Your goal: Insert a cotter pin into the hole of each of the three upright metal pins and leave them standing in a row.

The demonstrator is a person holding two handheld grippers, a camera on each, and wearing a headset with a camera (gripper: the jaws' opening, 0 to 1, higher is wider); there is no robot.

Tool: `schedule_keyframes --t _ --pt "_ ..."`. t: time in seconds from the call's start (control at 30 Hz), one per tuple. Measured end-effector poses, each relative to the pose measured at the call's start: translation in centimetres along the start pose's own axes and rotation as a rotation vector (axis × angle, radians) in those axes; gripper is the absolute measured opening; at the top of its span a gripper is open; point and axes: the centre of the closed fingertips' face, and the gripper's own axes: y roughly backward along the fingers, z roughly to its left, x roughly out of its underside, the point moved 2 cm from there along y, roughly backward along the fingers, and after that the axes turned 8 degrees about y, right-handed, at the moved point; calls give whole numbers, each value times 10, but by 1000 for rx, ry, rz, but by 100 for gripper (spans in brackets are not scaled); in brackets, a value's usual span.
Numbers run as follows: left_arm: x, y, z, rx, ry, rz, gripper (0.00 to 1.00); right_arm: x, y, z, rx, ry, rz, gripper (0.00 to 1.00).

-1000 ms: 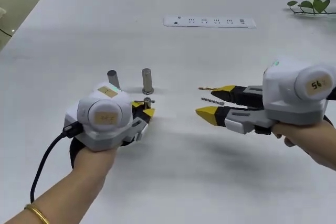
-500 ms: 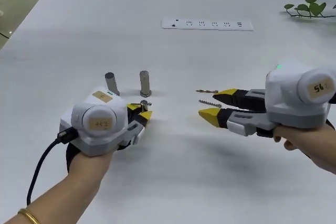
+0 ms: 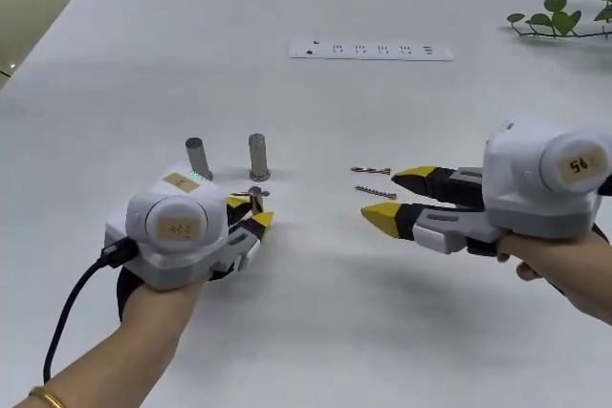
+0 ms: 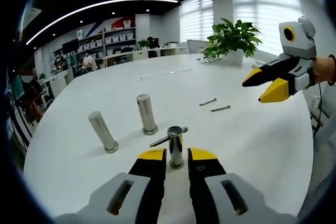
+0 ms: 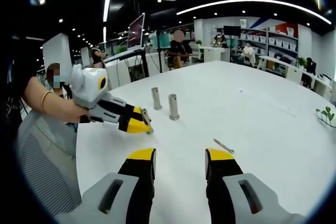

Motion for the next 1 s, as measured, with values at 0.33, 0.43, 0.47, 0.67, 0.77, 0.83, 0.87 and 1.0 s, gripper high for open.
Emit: schedule_keyframes --t 0.33,0.43,0.47,0.67,0.77,0.83,0.87,1.0 --pt "8 14 15 -28 31 34 29 4 6 2 21 -33 -3 35" --pt "7 18 20 -40 36 30 32 5 7 1 30 -44 -5 35" --pt "7 19 21 -44 35 29 32 5 8 2 31 -48 -5 35" --pt "9 31 34 -71 38 44 31 6 9 5 23 -37 10 35" --pt "7 35 42 -90 44 37 31 7 9 4 24 -33 15 35" --pt "4 36 47 -98 63 21 31 6 9 4 26 -32 13 35" --pt "1 37 50 -102 65 15 31 6 9 4 27 -31 12 36" --pt "-5 38 60 -115 59 1 30 6 8 6 21 -17 17 37"
